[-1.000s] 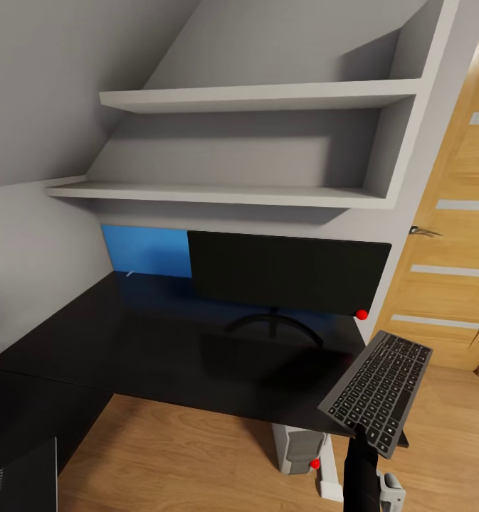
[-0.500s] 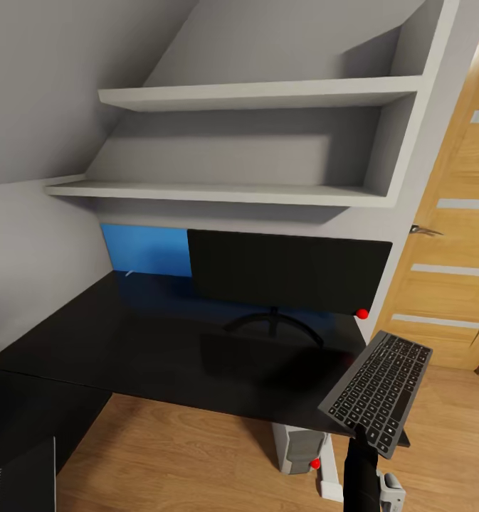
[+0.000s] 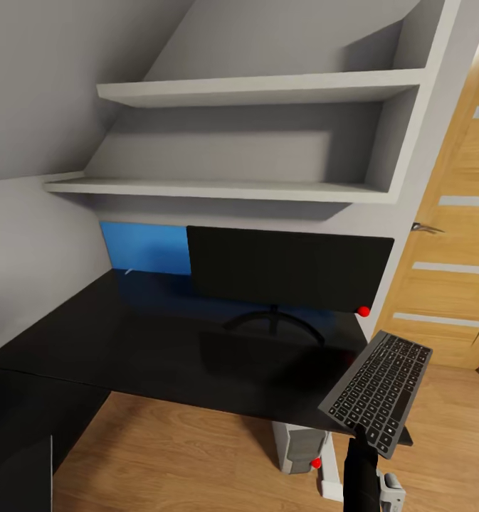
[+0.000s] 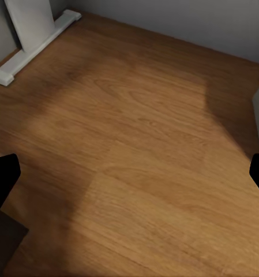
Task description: In the bedroom, organize the workspace by keeping the computer under the desk, ensuring the monitor is on the desk, placing the keyboard on the desk next to the monitor, placing the mouse on the desk next to the keyboard, moving the folder from the swivel chair onto the desk next to the mouse, stacking the notebook on top of the folder with the pen on top of the notebook, and positioning the swivel chair next to the desk.
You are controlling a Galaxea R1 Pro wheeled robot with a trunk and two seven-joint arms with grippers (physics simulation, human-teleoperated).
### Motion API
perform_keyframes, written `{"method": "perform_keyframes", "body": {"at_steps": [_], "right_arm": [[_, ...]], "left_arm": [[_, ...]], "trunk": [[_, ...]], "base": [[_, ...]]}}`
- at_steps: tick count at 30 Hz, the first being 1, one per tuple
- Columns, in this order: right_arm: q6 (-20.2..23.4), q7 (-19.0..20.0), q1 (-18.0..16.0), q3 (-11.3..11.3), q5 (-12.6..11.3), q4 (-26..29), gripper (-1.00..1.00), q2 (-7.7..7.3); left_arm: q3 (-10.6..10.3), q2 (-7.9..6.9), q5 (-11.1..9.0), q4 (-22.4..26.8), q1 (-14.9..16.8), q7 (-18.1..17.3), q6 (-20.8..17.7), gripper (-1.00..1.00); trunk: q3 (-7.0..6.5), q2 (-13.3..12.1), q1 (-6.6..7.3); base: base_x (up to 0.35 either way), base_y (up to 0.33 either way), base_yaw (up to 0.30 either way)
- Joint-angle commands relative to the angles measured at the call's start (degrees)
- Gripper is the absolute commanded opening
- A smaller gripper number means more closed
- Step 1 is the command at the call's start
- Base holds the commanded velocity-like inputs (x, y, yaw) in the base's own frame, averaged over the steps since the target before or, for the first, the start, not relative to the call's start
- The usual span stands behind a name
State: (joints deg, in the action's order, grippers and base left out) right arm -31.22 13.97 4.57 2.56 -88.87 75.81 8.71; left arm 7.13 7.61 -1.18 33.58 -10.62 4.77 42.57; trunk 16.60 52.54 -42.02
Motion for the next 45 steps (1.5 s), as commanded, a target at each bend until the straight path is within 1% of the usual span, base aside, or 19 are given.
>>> {"method": "perform_keyframes", "body": {"at_steps": [1,10,45], "right_arm": [[-0.2,0.5,0.0,0.1,-0.6,0.0,-1.00,-0.01],[-0.1,0.5,0.0,0.2,-0.7,-1.4,-1.00,-0.01],[-0.1,0.6,0.0,0.3,-0.8,-1.5,-1.00,-0.01]], "left_arm": [[0.1,0.04,-0.1,0.1,0.0,0.0,0.1,1.00],[0.1,0.04,-0.1,0.1,0.0,-0.1,0.1,1.00],[0.1,0.12,0.0,0.1,0.0,-0.2,0.1,1.00]], "trunk": [[0.23,0.5,-0.24],[1.85,4.1,-2.22],[8.13,18.1,-9.90]], "base": [[0.000,0.000,0.000],[0.000,0.000,0.000],[0.000,0.000,0.000]]}}
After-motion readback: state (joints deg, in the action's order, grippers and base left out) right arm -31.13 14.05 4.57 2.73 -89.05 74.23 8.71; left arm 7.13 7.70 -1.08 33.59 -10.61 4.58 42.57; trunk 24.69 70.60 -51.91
